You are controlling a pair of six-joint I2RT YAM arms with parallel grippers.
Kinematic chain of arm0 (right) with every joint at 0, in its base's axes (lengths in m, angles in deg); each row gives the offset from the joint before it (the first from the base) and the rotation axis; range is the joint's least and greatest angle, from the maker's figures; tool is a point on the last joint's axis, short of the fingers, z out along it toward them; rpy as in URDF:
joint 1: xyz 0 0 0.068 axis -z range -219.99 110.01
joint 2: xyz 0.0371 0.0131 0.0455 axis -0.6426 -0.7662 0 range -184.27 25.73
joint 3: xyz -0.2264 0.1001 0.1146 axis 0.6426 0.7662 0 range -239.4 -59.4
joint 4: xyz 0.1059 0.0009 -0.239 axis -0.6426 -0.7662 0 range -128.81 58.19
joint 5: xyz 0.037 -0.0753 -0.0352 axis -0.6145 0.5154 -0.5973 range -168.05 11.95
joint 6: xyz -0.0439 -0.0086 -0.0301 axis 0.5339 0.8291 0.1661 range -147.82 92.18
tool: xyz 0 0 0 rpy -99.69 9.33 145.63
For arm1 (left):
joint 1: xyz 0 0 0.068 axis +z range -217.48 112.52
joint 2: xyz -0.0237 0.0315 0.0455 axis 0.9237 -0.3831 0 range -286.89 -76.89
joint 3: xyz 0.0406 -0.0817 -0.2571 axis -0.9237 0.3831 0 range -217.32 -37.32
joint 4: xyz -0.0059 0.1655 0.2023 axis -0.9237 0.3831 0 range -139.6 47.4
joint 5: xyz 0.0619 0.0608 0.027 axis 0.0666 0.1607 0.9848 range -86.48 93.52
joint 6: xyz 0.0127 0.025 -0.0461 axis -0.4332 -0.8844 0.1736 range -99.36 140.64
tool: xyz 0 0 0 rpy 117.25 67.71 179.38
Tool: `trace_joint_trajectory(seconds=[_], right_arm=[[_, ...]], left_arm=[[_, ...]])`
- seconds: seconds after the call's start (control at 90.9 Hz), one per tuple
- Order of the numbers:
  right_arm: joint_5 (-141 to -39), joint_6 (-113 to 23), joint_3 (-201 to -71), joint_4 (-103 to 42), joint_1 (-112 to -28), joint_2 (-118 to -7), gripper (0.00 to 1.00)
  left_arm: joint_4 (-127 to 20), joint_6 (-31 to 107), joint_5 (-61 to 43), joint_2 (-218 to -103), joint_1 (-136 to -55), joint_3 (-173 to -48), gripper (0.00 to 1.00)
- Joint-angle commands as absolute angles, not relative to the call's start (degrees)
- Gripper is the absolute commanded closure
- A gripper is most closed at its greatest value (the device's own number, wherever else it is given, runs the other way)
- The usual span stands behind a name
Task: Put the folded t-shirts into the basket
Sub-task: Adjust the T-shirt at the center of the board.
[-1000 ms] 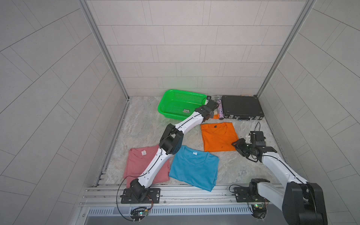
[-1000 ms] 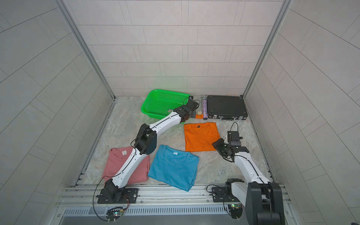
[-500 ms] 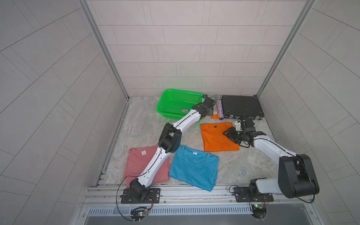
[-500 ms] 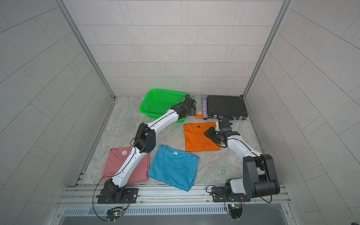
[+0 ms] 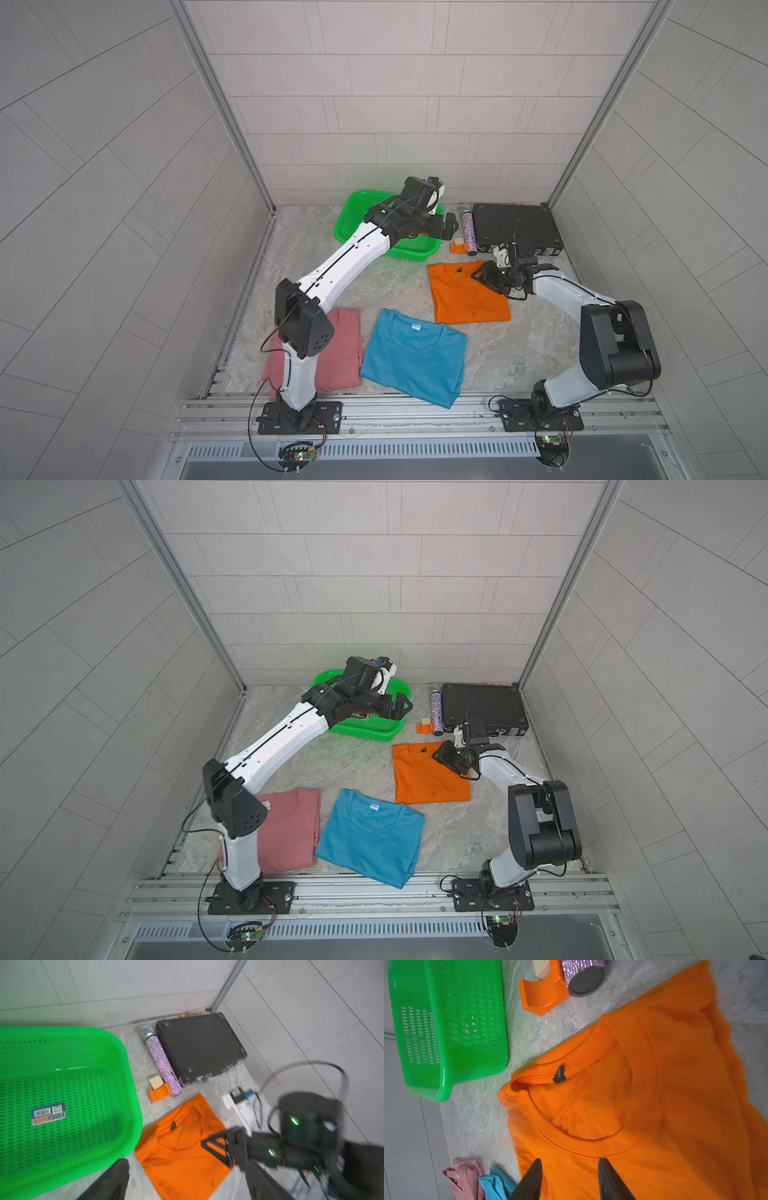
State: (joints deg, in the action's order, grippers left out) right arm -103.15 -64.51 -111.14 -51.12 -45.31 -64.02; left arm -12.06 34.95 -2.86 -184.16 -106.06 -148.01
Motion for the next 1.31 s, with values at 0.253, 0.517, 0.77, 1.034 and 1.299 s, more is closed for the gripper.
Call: trace_joint_trajectory(seconds=[0.253, 0.517, 0.77, 1.034, 1.299], right_arm=[[-105.2, -65.2, -103.4, -49.2, -43.7, -65.2, 0.55], [-100.8, -66.4, -92.8, -52.2, -37.8, -53.8, 0.55], [-102.5, -65.4, -91.8, -60.4, -31.4, -40.1, 0.53], [-91.3, -62.5, -107.5, -60.4, -42.4, -39.5, 0.56], [-92.2, -49.6, -128.8, -67.3, -49.6, -63.7, 0.64]], left_arm=[[-13.8, 32.1, -15.3, -179.3, -107.4, -119.2, 0.17], [-18.1, 32.5, -15.3, -183.7, -110.4, -119.4, 0.17], [-19.4, 30.6, -13.7, -186.9, -113.5, -120.5, 0.18], [-25.5, 33.1, -10.5, -192.2, -114.8, -124.3, 0.43], [-30.7, 35.3, -1.5, -197.0, -116.2, -124.8, 0.49]])
